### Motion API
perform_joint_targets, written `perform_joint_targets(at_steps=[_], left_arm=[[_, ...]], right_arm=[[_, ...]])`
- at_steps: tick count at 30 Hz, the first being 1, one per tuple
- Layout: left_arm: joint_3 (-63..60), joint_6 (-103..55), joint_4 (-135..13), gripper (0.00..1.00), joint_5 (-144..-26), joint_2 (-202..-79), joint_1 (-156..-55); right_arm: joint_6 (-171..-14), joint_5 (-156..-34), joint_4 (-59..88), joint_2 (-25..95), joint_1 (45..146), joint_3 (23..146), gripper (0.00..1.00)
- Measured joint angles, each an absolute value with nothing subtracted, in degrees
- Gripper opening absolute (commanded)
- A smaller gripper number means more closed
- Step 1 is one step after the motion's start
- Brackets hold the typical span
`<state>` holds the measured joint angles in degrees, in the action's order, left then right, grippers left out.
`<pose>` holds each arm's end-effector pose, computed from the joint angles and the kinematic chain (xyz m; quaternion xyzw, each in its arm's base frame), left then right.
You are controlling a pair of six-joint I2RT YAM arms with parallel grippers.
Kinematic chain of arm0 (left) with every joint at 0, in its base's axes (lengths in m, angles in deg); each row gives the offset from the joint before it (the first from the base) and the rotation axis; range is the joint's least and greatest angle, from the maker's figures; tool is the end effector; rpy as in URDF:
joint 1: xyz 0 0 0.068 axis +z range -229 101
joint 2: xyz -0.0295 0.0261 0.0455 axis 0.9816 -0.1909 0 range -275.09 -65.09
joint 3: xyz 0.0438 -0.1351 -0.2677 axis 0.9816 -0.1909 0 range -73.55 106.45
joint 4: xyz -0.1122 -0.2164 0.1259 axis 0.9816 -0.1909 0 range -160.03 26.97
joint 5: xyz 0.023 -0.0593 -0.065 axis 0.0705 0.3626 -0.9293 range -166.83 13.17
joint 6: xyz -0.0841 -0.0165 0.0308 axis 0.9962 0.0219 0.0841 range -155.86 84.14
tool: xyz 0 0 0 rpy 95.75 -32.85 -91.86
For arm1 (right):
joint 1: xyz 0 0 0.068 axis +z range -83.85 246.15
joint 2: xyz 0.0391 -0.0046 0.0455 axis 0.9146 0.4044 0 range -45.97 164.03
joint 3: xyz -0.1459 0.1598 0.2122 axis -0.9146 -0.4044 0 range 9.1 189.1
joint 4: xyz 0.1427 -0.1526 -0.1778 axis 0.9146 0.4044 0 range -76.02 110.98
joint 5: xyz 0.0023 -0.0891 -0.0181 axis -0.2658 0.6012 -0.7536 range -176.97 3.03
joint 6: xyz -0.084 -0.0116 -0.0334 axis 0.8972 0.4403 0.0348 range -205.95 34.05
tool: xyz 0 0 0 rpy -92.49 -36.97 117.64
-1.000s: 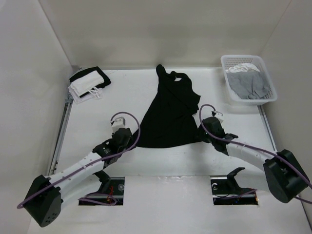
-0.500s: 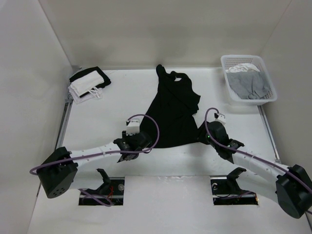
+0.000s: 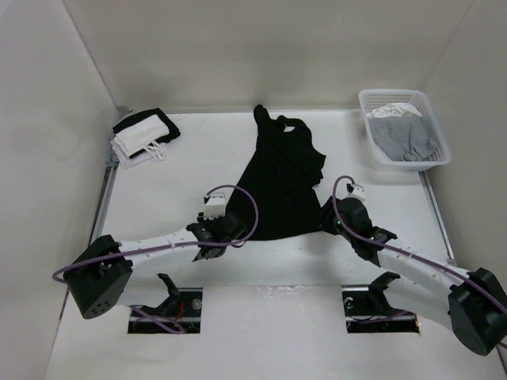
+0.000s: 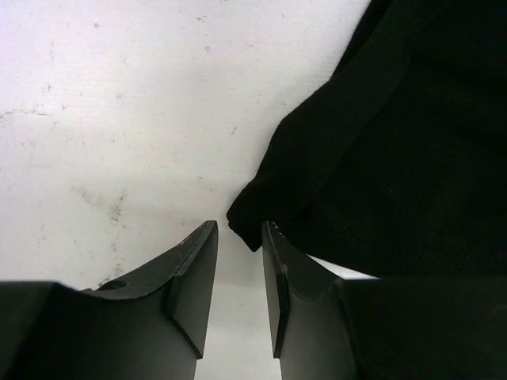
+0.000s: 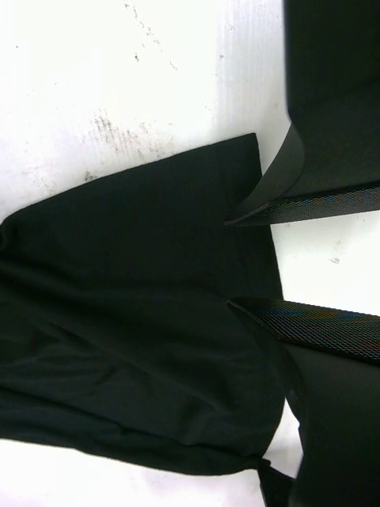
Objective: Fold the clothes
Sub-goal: Flatten the tank top out
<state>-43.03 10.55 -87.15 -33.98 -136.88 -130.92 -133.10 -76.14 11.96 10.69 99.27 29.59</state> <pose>0.1778 -0.1370 0.1466 -0.0340 0.9122 0.0832 0.3998 0.2007 0.1126 0.1692 0.1514 0.8677 0.2368 0.4101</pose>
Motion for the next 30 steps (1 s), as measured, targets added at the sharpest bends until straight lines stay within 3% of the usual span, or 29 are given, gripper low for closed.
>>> perform_joint_targets(at_steps=[23,30], left_arm=[[-42.18,8.39,-85.51,0.22,-35.58,-139.55,-128.84],[-42.18,7.71,-84.92,0.08,-35.95,-140.21,-128.36]], right_arm=[[-132.71,-76.84,11.74,10.28,99.29,29.46,0.46],[-132.69,-76.92,11.69,10.25,99.43,29.15,0.46]])
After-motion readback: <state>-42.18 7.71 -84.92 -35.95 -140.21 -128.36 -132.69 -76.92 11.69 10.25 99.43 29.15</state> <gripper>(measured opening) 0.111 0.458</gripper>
